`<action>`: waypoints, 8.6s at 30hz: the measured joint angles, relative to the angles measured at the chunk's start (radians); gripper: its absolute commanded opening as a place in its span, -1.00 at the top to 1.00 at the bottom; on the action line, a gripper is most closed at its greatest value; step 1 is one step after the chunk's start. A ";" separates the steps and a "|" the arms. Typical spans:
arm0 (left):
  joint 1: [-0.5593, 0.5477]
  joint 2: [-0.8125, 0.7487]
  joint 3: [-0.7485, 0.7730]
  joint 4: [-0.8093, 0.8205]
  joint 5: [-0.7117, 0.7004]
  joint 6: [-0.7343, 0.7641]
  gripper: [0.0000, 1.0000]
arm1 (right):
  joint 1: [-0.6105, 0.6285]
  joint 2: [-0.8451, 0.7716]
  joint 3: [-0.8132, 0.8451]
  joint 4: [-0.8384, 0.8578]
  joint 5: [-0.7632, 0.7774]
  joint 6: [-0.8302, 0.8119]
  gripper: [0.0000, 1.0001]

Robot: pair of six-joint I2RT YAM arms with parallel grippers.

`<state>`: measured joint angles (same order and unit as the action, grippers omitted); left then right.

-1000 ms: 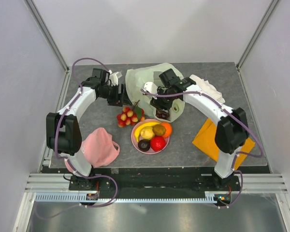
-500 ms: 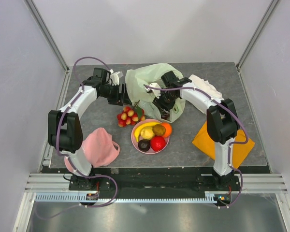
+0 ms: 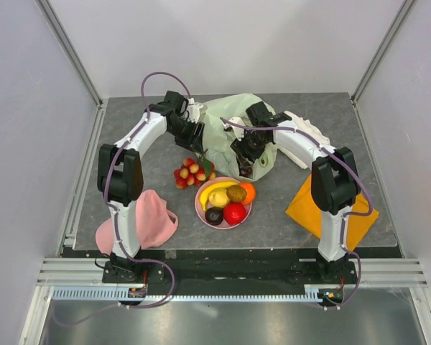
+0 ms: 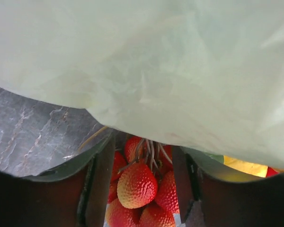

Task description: Take the fake fruits out of the plastic bag

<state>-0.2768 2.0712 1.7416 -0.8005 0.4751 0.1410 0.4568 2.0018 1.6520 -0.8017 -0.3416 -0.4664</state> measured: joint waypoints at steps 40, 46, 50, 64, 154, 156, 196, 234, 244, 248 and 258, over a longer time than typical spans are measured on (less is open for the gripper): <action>-0.048 -0.363 -0.024 -0.276 0.050 0.113 0.07 | -0.023 -0.023 0.024 0.017 -0.018 0.052 -0.17; -0.052 -0.414 -0.156 -0.270 -0.003 0.117 -0.27 | -0.023 -0.023 0.048 0.016 -0.016 0.056 -0.18; -0.052 -0.376 -0.288 -0.250 -0.065 0.113 -0.39 | -0.022 -0.024 0.055 0.021 -0.015 0.058 -0.18; -0.052 -0.276 -0.327 -0.107 -0.151 0.112 0.00 | -0.023 -0.047 0.041 0.020 -0.005 0.062 -0.19; -0.208 -0.363 -0.256 -0.397 0.194 0.431 0.43 | -0.023 0.012 0.041 0.023 0.074 0.039 -0.19; -0.207 -0.363 -0.269 -0.375 0.172 0.423 0.36 | -0.023 0.014 0.041 0.024 0.074 0.039 -0.19; -0.251 -0.590 -0.158 -0.523 0.214 0.714 0.96 | -0.023 0.046 0.058 0.022 0.099 0.032 -0.23; -0.426 -0.488 -0.186 -0.320 -0.049 0.730 0.96 | -0.023 0.046 0.061 0.022 0.112 0.025 -0.23; -0.487 -0.497 -0.231 -0.298 -0.158 0.728 0.96 | -0.022 0.052 0.087 0.021 0.111 0.025 -0.23; -0.516 -0.499 -0.294 -0.253 -0.216 0.730 0.96 | -0.022 0.058 0.087 0.019 0.112 0.025 -0.23; -0.526 -0.501 -0.390 -0.180 -0.327 0.739 0.95 | -0.022 0.059 0.087 0.019 0.112 0.025 -0.23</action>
<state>-0.8028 1.5700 1.3514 -0.9806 0.1478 0.8799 0.4347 2.0605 1.7386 -0.7822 -0.2295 -0.4416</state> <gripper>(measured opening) 0.383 0.618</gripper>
